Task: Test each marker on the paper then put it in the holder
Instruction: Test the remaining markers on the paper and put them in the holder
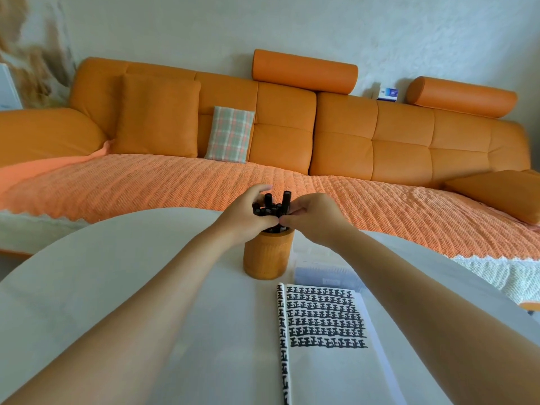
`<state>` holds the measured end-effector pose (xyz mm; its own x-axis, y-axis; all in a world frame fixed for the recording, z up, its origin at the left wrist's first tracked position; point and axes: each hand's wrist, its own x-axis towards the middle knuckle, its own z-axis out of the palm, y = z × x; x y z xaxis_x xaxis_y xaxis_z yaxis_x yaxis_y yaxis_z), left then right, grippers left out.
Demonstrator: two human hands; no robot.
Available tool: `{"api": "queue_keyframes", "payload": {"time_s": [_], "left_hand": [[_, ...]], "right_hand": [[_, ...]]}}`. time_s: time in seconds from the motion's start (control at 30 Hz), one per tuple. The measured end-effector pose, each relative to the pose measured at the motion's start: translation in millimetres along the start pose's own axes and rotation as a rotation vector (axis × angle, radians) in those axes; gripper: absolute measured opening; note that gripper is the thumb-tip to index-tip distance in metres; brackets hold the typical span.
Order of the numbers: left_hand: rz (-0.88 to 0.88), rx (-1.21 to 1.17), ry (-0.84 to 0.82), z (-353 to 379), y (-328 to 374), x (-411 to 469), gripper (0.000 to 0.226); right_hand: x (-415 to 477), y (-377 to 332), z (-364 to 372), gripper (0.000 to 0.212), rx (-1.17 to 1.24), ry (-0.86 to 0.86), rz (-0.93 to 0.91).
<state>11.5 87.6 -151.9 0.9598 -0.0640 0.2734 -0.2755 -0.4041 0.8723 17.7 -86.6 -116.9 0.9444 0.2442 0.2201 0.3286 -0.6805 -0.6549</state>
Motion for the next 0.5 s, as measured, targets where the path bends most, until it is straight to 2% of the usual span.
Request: {"api": "queue_keyframes", "payload": {"time_s": [0.1,0.2,0.27,0.33,0.4,0.5], "left_hand": [[0.008,0.009,-0.024,-0.3,3.8,2.5,0.061],[0.018,0.063,-0.042,1.7,10.2,3.6,0.057],[0.121,0.225,0.018,4.9,17.2,4.2,0.056],[0.267,0.409,0.075,10.0,21.8,7.7,0.051],[0.326,0.546,0.067,15.5,22.6,12.5,0.043],[0.283,0.692,-0.023,21.8,19.9,16.2,0.041]], "right_hand": [[0.2,-3.4,0.0,0.013,-0.058,-0.060,0.009],[-0.9,3.2,-8.1,0.010,-0.017,-0.096,-0.016],[-1.2,11.8,-17.9,0.008,-0.015,-0.066,-0.028],[0.5,26.0,-26.9,0.016,-0.148,-0.070,-0.022],[2.3,43.3,-32.3,0.018,-0.298,-0.182,0.023],[5.5,71.3,-30.8,0.018,-0.435,-0.361,0.096]]}}
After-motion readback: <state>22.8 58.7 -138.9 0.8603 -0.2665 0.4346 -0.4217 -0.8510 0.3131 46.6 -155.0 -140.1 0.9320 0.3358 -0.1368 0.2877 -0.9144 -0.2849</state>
